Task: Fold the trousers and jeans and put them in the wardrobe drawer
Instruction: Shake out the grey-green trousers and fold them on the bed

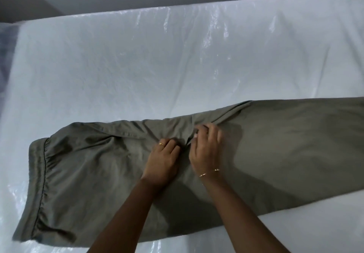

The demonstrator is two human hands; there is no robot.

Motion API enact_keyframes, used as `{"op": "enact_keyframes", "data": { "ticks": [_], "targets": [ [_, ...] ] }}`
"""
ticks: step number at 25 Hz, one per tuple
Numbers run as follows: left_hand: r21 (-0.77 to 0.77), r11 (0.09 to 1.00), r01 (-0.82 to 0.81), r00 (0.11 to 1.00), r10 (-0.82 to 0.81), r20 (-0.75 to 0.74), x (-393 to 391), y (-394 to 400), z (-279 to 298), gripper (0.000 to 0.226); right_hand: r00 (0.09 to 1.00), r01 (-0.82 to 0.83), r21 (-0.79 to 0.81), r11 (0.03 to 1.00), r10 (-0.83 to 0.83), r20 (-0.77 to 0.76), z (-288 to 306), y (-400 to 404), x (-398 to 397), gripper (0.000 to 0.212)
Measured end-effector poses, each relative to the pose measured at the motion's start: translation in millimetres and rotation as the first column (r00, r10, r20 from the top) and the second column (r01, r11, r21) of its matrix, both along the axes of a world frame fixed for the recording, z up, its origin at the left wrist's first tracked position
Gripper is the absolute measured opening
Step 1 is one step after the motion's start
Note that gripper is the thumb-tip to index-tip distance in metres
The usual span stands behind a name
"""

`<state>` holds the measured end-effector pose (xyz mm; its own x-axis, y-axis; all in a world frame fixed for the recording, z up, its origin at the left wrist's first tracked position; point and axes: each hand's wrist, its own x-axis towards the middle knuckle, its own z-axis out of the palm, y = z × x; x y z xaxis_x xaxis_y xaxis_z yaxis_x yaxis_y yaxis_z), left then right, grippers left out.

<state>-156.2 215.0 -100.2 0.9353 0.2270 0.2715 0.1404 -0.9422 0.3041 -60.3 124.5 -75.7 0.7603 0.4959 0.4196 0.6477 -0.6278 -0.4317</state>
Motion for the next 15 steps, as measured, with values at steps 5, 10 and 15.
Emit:
{"op": "enact_keyframes", "data": {
  "ticks": [5,10,15],
  "targets": [
    [-0.076,0.984,-0.158,0.987,0.161,0.027,14.2,1.8,16.5,0.029,0.936,-0.253,-0.517,0.817,0.072,-0.344,5.7,15.9,15.8,0.057],
    [0.118,0.904,-0.412,0.833,0.426,-0.352,9.7,27.9,20.9,0.097,0.945,-0.172,-0.628,0.759,-0.052,-0.322,-17.5,-3.1,11.7,0.071],
    [0.038,0.684,-0.729,0.554,0.621,-0.555,-20.9,37.8,19.7,0.136,0.954,-0.112,-0.623,0.774,-0.093,-0.286,-21.7,-2.0,7.9,0.075]
  ]
}}
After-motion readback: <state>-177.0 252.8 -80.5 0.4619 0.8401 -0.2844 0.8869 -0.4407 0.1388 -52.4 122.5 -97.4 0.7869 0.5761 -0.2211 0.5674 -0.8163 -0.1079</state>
